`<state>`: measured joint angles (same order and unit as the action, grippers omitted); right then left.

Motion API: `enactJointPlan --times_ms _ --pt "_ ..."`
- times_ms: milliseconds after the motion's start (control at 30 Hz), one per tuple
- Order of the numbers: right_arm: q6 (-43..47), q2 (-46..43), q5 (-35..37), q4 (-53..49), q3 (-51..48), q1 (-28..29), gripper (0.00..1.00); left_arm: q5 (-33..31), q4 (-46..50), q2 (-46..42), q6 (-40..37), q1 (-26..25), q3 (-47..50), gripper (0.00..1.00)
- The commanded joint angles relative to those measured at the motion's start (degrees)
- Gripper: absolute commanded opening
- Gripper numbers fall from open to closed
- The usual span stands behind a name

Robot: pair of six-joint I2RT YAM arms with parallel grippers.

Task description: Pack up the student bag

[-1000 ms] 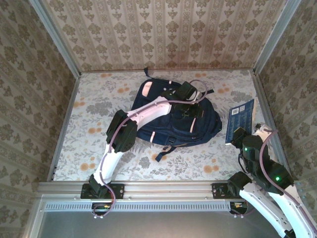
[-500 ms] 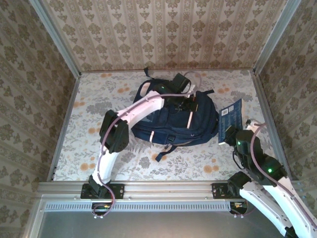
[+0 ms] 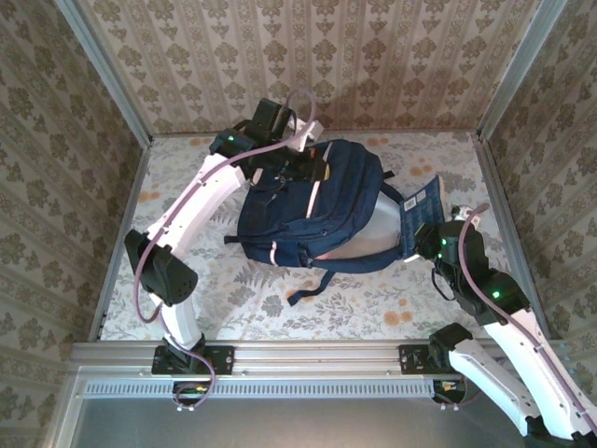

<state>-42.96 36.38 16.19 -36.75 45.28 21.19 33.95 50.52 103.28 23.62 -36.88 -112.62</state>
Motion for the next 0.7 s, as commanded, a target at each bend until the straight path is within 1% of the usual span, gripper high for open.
enactJointPlan --times_ms 0,67,100,200,233,300,367,433,567,667 --pt "2.1 2.2 -15.6 8.2 0.5 -1.9 0.00 9.4 -3.0 -6.3 -3.0 1.8 0.8 0.00" --pt "1.6 3.7 -25.9 13.4 -0.9 -3.9 0.00 12.4 -5.3 -7.7 -2.4 3.2 2.9 0.00" --pt "0.6 5.1 -32.7 16.6 -1.7 -5.3 0.00 14.1 -6.8 -8.6 -2.0 3.9 4.4 0.00" --pt "-6.2 9.7 -48.3 27.6 -4.4 -8.8 0.00 17.6 -9.0 -10.6 -1.9 5.6 6.9 0.00" --pt "-8.9 11.3 -52.6 32.5 -5.6 -9.3 0.00 18.4 -9.0 -11.0 -2.2 6.0 7.2 0.00" --pt "-13.4 14.3 -57.7 39.9 -6.8 -9.6 0.00 20.0 -8.5 -11.5 -2.8 6.6 7.5 0.00" --pt "-17.4 17.6 -61.2 46.0 -7.2 -9.4 0.00 21.5 -8.3 -12.1 -3.3 7.1 7.8 0.00" --pt "-20.0 20.5 -63.4 49.6 -6.8 -9.3 0.00 22.4 -8.1 -12.6 -3.8 7.4 8.1 0.00" --pt "-19.5 25.5 -63.0 47.0 -3.5 -7.3 0.00 23.7 -8.4 -13.4 -4.2 8.1 9.1 0.00" --pt "-17.5 30.5 -61.0 40.9 0.4 -3.6 0.00 24.1 -8.7 -13.9 -4.3 8.6 9.9 0.00"
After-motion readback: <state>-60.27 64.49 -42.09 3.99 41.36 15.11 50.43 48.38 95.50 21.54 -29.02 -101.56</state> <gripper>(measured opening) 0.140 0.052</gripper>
